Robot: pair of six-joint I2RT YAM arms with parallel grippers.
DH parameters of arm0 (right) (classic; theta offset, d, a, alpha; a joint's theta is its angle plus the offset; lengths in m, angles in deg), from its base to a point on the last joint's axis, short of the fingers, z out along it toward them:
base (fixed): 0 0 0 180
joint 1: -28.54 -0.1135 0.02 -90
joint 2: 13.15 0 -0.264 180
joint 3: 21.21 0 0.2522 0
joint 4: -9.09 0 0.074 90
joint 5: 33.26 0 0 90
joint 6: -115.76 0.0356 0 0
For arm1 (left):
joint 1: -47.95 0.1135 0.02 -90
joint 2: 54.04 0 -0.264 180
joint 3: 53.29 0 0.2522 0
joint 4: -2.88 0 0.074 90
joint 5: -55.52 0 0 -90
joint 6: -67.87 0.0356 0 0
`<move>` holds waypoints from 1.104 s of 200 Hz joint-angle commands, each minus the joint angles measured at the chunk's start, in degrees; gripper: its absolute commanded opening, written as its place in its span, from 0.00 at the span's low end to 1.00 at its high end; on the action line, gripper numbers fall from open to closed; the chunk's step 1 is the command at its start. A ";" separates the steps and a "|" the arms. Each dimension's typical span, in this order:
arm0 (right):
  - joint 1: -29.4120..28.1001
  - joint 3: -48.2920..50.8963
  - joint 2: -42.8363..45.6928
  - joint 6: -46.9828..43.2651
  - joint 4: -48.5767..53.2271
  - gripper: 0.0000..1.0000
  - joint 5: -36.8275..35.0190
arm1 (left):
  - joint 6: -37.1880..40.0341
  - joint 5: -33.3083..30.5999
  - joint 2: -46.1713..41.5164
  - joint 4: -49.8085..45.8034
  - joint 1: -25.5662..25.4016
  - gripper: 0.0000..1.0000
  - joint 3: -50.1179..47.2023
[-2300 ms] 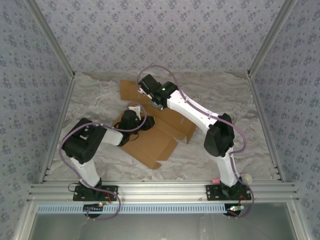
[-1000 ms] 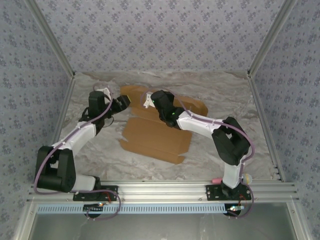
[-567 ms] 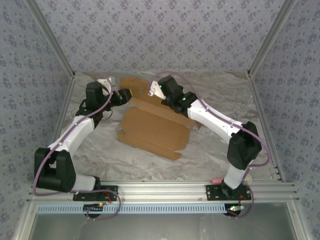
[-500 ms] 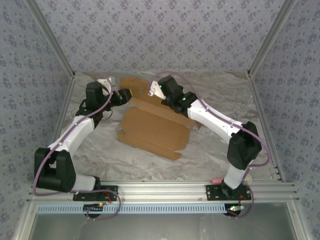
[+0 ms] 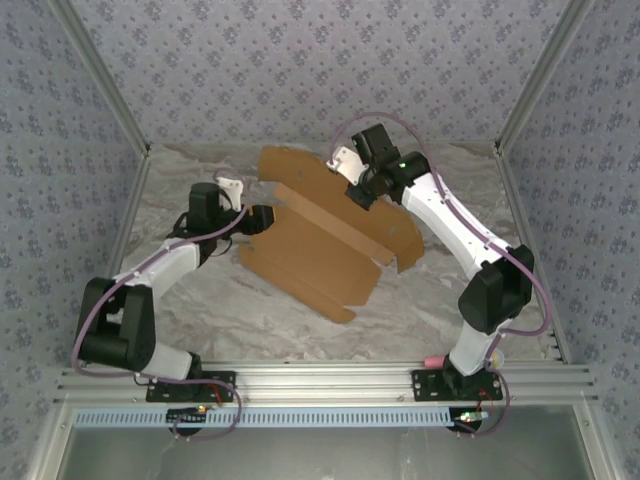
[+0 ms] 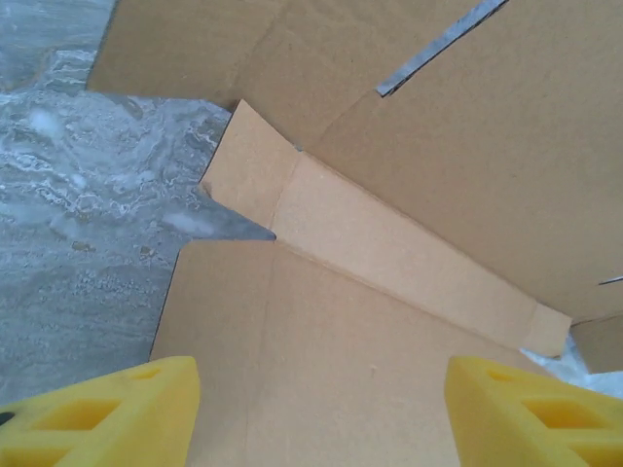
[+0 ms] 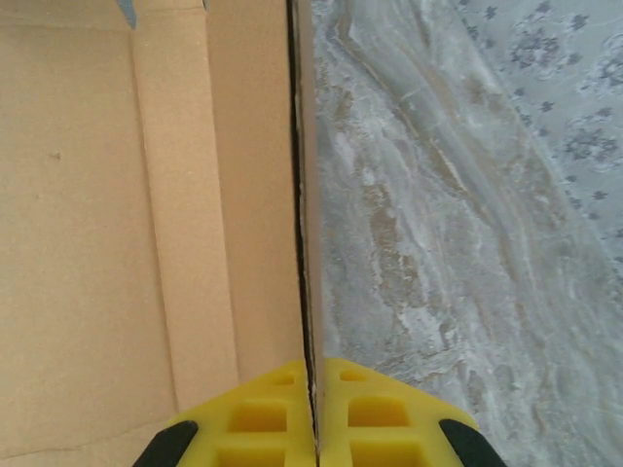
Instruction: Fold the paper box
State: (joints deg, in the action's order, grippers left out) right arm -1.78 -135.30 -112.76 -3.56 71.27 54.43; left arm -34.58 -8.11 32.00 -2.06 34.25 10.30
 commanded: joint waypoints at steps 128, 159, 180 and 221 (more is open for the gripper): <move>2.08 -8.22 0.74 3.39 7.72 0.00 9.49 | 9.50 -4.82 11.81 0.79 -0.37 0.67 11.58; 2.05 -8.38 0.39 3.77 7.35 0.00 9.69 | 10.11 -1.31 13.28 2.38 -0.37 0.62 12.35; 2.03 -8.78 -0.10 4.60 7.29 0.00 9.35 | 9.97 3.29 12.31 4.74 -0.37 0.53 11.00; 2.20 -10.47 -1.44 6.86 7.29 0.00 7.77 | 9.83 7.91 9.61 8.59 -0.50 0.41 7.43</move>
State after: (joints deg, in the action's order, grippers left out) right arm 0.18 -142.56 -112.94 0.33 78.55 62.19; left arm -25.20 -6.15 44.33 2.90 34.06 19.63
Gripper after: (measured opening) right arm 0.060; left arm 0.432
